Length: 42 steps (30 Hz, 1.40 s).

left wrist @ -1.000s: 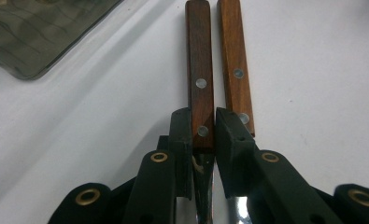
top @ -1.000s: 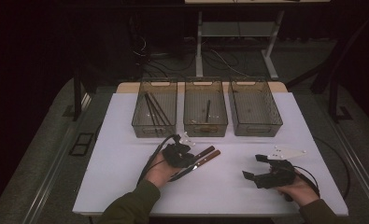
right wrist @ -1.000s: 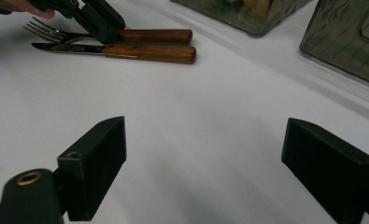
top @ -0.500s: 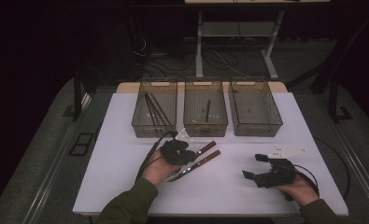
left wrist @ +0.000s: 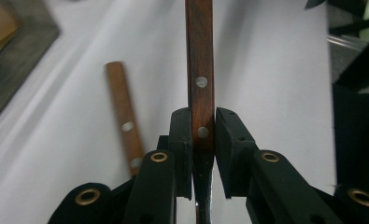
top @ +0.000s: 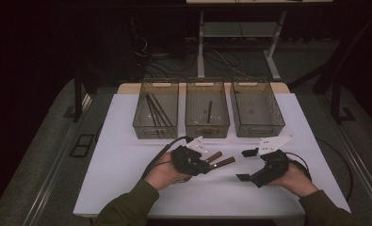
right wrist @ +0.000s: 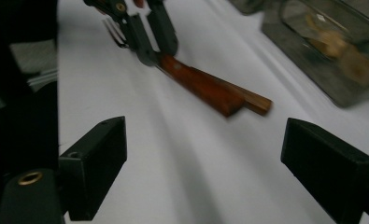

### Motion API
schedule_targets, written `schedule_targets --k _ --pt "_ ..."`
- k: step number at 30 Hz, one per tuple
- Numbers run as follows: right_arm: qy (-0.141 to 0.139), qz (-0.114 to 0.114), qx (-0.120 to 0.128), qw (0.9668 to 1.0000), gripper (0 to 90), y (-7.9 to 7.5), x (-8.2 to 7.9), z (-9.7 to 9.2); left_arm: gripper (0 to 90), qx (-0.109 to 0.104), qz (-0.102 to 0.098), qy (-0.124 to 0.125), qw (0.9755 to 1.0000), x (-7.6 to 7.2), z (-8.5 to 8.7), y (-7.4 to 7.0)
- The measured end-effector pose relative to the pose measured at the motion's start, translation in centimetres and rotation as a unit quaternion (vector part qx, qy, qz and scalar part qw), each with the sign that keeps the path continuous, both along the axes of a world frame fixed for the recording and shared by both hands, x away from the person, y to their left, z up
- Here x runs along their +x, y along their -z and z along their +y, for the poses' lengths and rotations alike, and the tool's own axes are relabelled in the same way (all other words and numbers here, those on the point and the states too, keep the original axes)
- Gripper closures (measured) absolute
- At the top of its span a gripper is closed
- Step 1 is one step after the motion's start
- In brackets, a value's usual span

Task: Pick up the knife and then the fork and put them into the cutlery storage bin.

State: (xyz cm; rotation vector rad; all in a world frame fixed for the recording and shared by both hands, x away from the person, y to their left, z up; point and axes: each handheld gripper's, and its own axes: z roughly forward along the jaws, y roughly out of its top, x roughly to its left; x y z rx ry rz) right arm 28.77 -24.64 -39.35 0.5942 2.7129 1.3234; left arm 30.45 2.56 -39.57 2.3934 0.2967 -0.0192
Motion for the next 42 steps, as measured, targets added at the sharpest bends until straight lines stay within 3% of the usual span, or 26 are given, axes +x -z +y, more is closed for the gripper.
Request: schedule_targets --k 5,7,11,13,15,20,22,25,28,29,31,34,35,38,42 --pt "-0.057 0.007 -0.021 0.9982 15.2 -0.2 0.4 2.1 77.0 0.007 -0.006 0.046 0.9989 -0.9 -0.8 -0.3" --pt "-0.088 0.001 -0.040 0.9953 18.9 0.0 0.8 2.8 77.0 0.008 -0.003 0.052 0.9986 -1.2 -1.1 -0.2" --pt "-0.123 0.003 -0.068 0.9901 23.7 0.4 0.8 4.4 76.9 0.011 -0.007 0.076 0.9970 -1.3 -1.2 -0.2" --pt "-0.137 0.005 -0.085 0.9870 31.6 0.8 0.8 5.0 76.9 0.014 -0.007 0.082 0.9965 -1.4 -1.3 -0.3" --pt "-0.150 0.017 -0.094 0.9841 40.7 1.0 0.8 5.5 77.0 0.013 0.002 0.082 0.9965 -1.6 -1.2 -0.3" --pt "-0.160 0.024 -0.113 0.9804 59.0 1.5 0.6 6.0 76.9 0.020 0.001 0.094 0.9954 -1.6 -1.3 -0.4" --pt "-0.167 0.015 -0.114 0.9793 65.8 1.6 0.7 6.0 76.9 0.020 0.001 0.095 0.9953 -1.7 -1.4 -0.3" --pt "-0.185 0.018 -0.113 0.9761 72.7 1.6 0.6 6.0 76.9 0.022 0.001 0.101 0.9947 -1.7 -1.4 -0.3" --pt "-0.189 0.028 -0.112 0.9751 74.7 1.6 0.4 6.1 76.8 0.020 -0.002 0.106 0.9941 -1.9 -1.4 -0.3" --pt "-0.187 0.037 -0.107 0.9758 75.0 1.5 0.2 6.1 76.7 0.017 -0.003 0.108 0.9940 -1.9 -1.4 -0.3" --pt "-0.185 0.031 -0.109 0.9761 75.2 1.4 0.2 6.0 76.5 0.011 -0.016 0.113 0.9934 -1.7 -1.2 -0.3" --pt "-0.172 0.031 -0.101 0.9794 75.4 1.2 0.4 5.7 74.9 -0.014 -0.034 0.105 0.9938 -1.5 -0.7 -0.4" --pt "-0.167 0.029 -0.100 0.9805 75.4 1.2 0.5 5.6 68.1 -0.026 -0.032 0.088 0.9953 -1.5 -0.4 -0.5" --pt "-0.149 0.028 -0.100 0.9833 75.3 1.2 0.8 4.9 52.6 -0.057 -0.040 0.052 0.9962 -1.1 1.0 -0.7" --pt "-0.111 0.021 -0.099 0.9887 75.3 0.9 1.4 3.4 42.4 -0.102 -0.044 -0.014 0.9937 -0.7 3.8 -0.7"
